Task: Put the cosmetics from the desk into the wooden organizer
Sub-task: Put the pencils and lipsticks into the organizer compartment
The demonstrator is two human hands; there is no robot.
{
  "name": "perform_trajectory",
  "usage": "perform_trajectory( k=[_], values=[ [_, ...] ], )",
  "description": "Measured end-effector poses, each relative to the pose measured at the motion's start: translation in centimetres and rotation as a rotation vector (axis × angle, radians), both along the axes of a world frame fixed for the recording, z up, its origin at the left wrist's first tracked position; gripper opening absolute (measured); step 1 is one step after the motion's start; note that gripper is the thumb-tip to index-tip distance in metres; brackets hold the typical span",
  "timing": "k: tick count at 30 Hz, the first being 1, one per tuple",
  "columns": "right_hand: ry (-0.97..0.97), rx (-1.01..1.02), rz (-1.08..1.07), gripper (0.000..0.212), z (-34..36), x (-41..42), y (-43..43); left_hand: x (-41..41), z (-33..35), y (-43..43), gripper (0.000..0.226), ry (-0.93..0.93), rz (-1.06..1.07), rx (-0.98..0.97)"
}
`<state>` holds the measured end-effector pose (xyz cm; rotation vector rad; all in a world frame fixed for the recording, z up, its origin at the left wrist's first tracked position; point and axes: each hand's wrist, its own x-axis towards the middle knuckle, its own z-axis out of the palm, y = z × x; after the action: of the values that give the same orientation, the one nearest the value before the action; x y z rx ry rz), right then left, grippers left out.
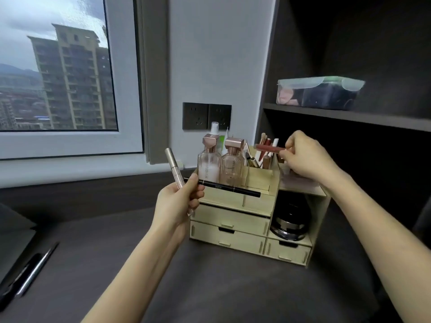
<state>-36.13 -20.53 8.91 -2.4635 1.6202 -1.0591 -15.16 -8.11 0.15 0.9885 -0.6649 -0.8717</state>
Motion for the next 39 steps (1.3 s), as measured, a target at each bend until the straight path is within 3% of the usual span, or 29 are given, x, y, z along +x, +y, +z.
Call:
perform_trajectory(
  k=[6, 13, 20, 23, 25, 27, 29, 31, 34, 37, 39],
  values=[
    [0.207, -0.047, -0.033, 0.019, 2.3, 4.1, -6.4, 0.7, 0.6, -1.1, 0.025, -0.01, -0.001, 0.0],
    [0.538, 0.093, -0.129, 0.027, 2.6, 6.2, -10.1, 2.1, 0.4, -1.4, 0.022, -0.023, 0.014, 0.002],
    [0.663, 0.13, -0.093, 0.029, -0.8, 7.3, -11.9, 1.8, 0.8, -1.8, 0.015, 0.003, -0.017, -0.002],
    [0.613, 0.039, -0.101, 0.036, -1.0, 7.0, -11.4, 1.5, 1.0, -1.9, 0.016, -0.009, -0.025, 0.007],
    [0.438, -0.141, -0.111, 0.036, 0.0, 6.5, -9.9, 1.6, 1.0, -1.8, 0.016, -0.007, -0.027, 0.006],
    [0.134, -0.204, 0.049, 0.029, 0.7, 6.0, -7.1, 1.6, 1.0, -1.8, 0.016, 0.006, -0.027, 0.004],
    [-0.04, -0.032, 0.37, 0.027, 1.0, 5.6, -3.2, 1.6, 1.0, -1.8, 0.016, 0.011, -0.026, 0.003],
    [0.097, 0.091, 0.549, 0.031, 0.6, 5.3, 1.0, 1.5, 1.0, -1.8, 0.018, 0.0, -0.018, 0.015],
    [0.318, -0.016, 0.55, 0.022, -0.5, 5.2, 3.8, 1.3, 1.2, -1.8, 0.026, -0.006, -0.003, 0.011],
    [0.177, -0.008, 0.572, 0.015, -0.9, 5.1, 4.2, 1.2, 1.5, -1.7, 0.032, -0.002, -0.014, -0.005],
    [0.056, 0.013, 0.557, 0.014, -0.4, 4.6, 3.8, 1.1, 1.6, -1.5, 0.025, 0.003, -0.036, -0.005]
  ],
)
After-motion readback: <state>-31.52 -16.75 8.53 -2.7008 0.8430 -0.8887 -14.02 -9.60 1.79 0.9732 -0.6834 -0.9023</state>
